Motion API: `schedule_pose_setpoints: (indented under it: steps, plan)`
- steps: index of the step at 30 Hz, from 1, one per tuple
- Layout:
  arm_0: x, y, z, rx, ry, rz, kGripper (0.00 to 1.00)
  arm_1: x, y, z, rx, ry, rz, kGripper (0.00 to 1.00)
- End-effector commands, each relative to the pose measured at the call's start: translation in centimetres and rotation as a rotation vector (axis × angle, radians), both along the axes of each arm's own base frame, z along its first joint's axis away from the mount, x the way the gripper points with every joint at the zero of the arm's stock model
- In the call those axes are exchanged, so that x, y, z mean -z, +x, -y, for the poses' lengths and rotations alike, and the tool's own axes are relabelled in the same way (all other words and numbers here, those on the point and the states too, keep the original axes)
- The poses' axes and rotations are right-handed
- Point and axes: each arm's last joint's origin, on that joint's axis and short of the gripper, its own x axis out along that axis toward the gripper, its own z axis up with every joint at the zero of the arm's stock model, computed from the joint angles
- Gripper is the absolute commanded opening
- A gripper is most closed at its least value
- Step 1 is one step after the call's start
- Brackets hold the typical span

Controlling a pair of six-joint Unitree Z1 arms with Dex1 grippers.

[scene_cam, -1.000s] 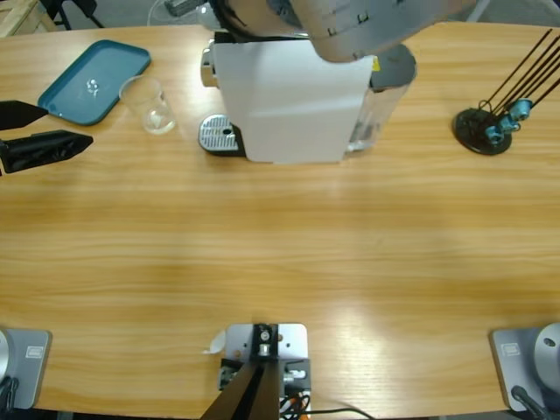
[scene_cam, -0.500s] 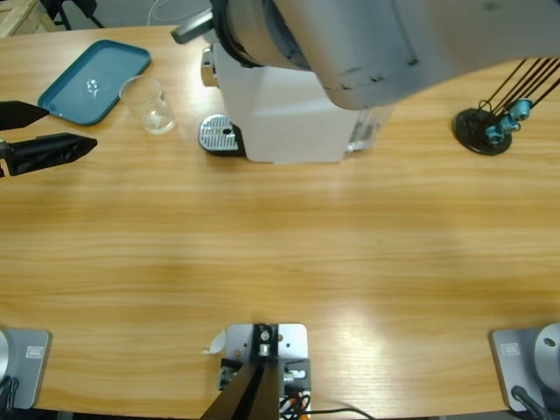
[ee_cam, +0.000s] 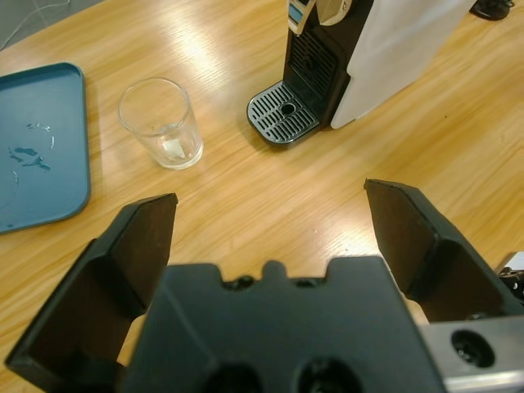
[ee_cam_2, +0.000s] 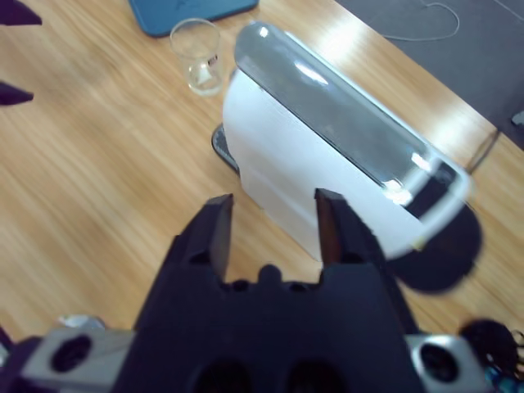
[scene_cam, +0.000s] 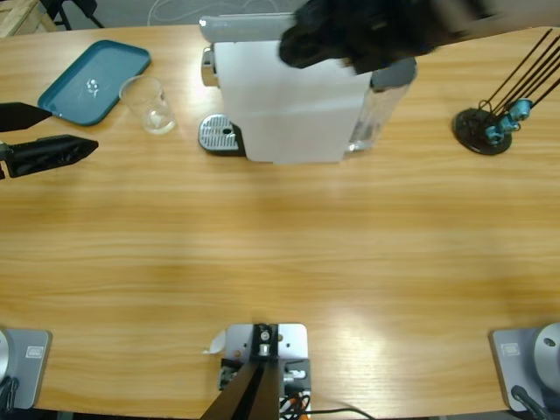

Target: Pour coffee

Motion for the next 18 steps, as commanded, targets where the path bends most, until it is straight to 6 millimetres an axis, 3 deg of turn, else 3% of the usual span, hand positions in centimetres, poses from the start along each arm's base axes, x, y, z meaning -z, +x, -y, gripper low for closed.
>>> schedule_pose_setpoints:
  steps: [1,3,6,7,8,18]
  plan:
    - [0.9,-0.9,-0.7,0.016,0.013,-0.028,0.987,-1.2,-2.6,10.4,0.048,0.041,-0.039,0.48]
    - [0.9,-1.0,-0.7,0.016,0.011,-0.027,0.987,-0.7,-2.5,11.4,0.046,0.029,-0.049,0.342]
    - [0.8,-1.1,-0.8,0.015,0.007,-0.021,0.987,0.3,-2.3,11.9,0.033,0.009,-0.066,0.304]
    - [0.8,-1.1,-0.9,0.015,0.005,-0.019,0.987,0.6,-2.1,11.8,0.033,-0.004,-0.072,0.076]
    - [0.8,-1.2,-0.9,0.015,0.003,-0.018,0.987,0.8,-1.8,11.8,0.031,-0.01,-0.077,0.0]
    - [1.6,-1.0,-0.8,0.007,0.006,-0.012,0.987,0.5,2.0,10.9,0.048,-0.033,-0.085,0.0]
